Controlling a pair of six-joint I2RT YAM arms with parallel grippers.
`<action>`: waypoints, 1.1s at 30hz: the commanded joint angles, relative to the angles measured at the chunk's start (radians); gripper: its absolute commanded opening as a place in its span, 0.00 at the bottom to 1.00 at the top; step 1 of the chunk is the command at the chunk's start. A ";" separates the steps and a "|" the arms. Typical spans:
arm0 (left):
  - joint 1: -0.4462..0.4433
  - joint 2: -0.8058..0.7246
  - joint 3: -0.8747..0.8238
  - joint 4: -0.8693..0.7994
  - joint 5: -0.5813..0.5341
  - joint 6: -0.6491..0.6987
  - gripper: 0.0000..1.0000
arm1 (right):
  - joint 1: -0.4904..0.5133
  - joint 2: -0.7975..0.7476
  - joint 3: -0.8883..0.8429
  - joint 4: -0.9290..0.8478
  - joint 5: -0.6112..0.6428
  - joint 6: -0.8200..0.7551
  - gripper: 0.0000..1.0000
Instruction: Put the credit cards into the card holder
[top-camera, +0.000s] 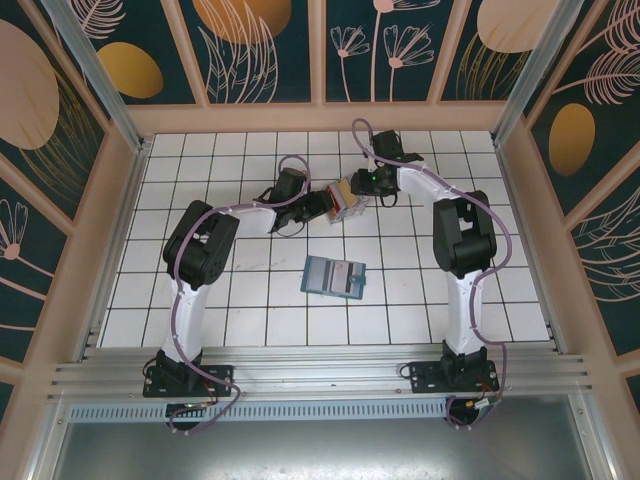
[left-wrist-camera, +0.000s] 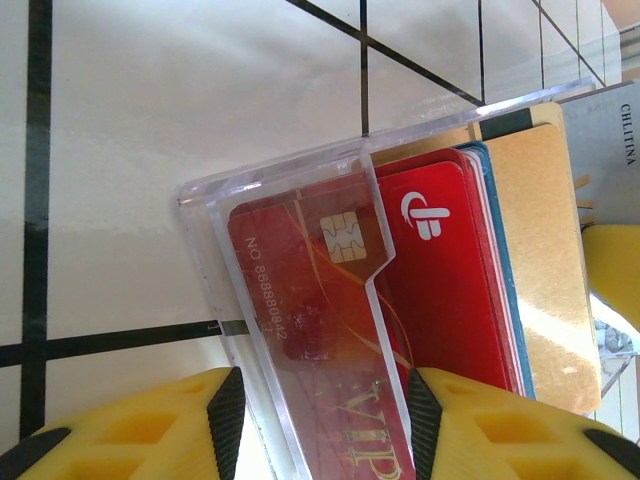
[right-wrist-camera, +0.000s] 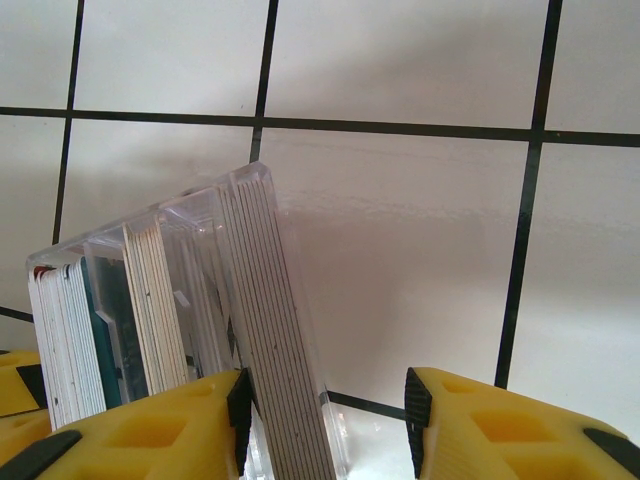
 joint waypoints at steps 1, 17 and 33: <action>0.002 0.009 -0.032 -0.103 -0.024 0.006 0.48 | -0.020 -0.048 0.022 -0.019 0.031 -0.007 0.46; 0.002 0.002 -0.034 -0.103 -0.024 0.009 0.48 | -0.025 -0.070 0.031 -0.029 0.031 -0.004 0.46; 0.002 0.002 -0.029 -0.106 -0.020 0.008 0.48 | -0.025 -0.080 0.043 -0.031 0.004 -0.002 0.38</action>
